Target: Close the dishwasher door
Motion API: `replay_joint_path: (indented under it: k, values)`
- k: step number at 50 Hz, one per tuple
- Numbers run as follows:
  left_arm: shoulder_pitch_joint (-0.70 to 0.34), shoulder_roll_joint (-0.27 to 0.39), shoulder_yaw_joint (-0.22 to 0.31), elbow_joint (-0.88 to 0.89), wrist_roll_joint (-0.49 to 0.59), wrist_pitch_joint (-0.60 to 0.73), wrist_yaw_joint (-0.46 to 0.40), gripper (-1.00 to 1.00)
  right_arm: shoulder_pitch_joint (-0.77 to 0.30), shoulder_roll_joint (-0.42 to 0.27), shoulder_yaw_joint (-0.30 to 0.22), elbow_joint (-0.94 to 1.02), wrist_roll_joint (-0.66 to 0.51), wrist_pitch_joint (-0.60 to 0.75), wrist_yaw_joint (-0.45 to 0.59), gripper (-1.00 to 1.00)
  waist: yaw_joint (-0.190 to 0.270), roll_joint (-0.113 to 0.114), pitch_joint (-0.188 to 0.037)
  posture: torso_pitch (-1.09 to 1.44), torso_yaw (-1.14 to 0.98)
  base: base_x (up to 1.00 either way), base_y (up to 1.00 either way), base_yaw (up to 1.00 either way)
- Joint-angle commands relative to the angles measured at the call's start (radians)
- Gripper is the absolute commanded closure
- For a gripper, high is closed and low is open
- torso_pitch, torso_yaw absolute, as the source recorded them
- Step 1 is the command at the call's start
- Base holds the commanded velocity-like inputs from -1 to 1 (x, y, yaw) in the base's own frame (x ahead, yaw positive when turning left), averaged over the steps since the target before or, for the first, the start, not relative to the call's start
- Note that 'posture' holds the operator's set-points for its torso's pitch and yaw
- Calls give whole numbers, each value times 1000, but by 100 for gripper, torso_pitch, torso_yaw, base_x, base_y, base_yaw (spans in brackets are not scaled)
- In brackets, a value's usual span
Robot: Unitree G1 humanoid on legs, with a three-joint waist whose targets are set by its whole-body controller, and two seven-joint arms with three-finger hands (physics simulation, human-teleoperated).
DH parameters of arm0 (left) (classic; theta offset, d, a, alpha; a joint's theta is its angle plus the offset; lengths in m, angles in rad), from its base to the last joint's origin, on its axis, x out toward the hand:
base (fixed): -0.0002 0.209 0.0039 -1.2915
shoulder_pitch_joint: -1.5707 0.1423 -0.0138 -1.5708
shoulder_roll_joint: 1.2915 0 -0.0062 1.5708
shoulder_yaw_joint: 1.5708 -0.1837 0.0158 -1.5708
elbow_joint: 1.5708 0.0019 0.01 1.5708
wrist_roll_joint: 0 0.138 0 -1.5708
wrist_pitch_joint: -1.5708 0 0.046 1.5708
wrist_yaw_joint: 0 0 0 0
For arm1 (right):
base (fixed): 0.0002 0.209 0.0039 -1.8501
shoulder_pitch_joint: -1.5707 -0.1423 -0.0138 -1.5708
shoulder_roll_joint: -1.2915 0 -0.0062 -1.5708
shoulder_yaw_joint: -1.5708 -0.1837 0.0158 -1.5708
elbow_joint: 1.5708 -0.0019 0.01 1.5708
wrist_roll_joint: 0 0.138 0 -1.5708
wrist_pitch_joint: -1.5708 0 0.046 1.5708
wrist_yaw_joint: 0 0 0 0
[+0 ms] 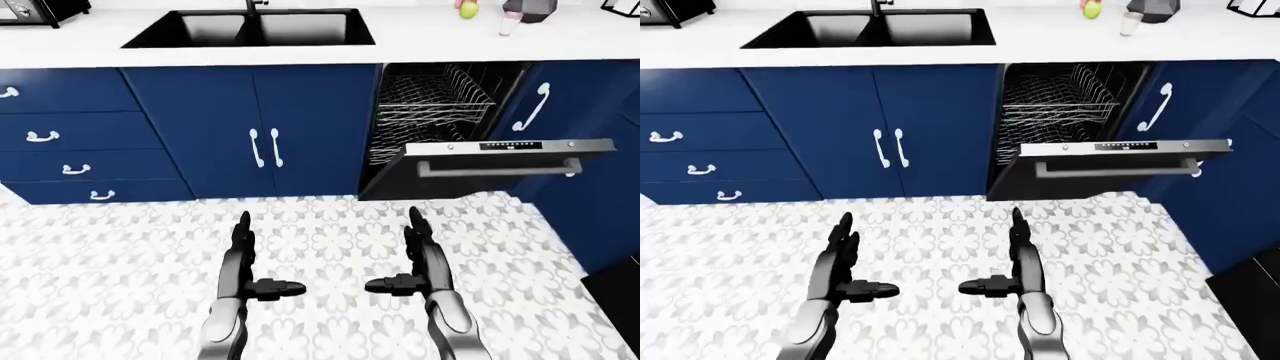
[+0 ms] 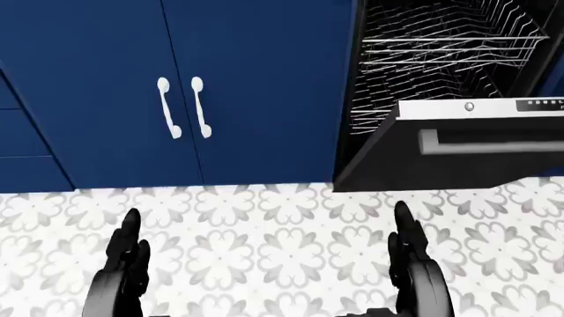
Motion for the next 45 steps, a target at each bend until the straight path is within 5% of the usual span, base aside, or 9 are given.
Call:
replay_joint_path:
  k: [1,3,5,8,29,30,33,41,45]
  values:
    - [-30,1,8,-76,-5,-68,10,-100,-27,1,-4,-61,-7,-74,-21,-100,-2,-8,-1,0,0,0,0,0]
    - [-31,3,7,-72,1,-74,16,-100,-20,-1,-2,-96,-12,-50,-28,-100,7,-1,-62,0,0,0,0,0]
    - [-34,6,14,-73,-1,-72,19,-100,-16,3,3,-122,-10,-40,-29,-100,7,-7,-17,0,0,0,0,0]
    - [-30,6,16,-80,-2,-71,21,-100,-15,3,2,-109,-12,-58,-35,-100,7,-7,-74,0,0,0,0,0]
    - [-24,8,24,-100,6,-80,35,-100,-4,0,4,-113,-59,-58,-55,-100,6,-1,-88,0,0,0,0,0]
    - [-22,8,23,-103,6,-80,35,-100,2,-1,5,-128,-59,-51,-51,-100,-1,3,-103,0,0,0,0,-28]
    - [-24,9,24,-99,6,-82,34,-100,7,-1,5,-138,-60,-49,-46,-100,0,10,-73,0,0,0,0,-48]
    - [-24,11,27,-100,5,-83,32,-100,0,-1,4,-133,-58,-54,-42,-100,-18,12,-59,0,0,0,0,-52]
    - [-20,12,30,-111,3,-77,31,-100,1,0,4,-126,-54,-65,-41,-100,-19,43,-42,0,0,0,0,-52]
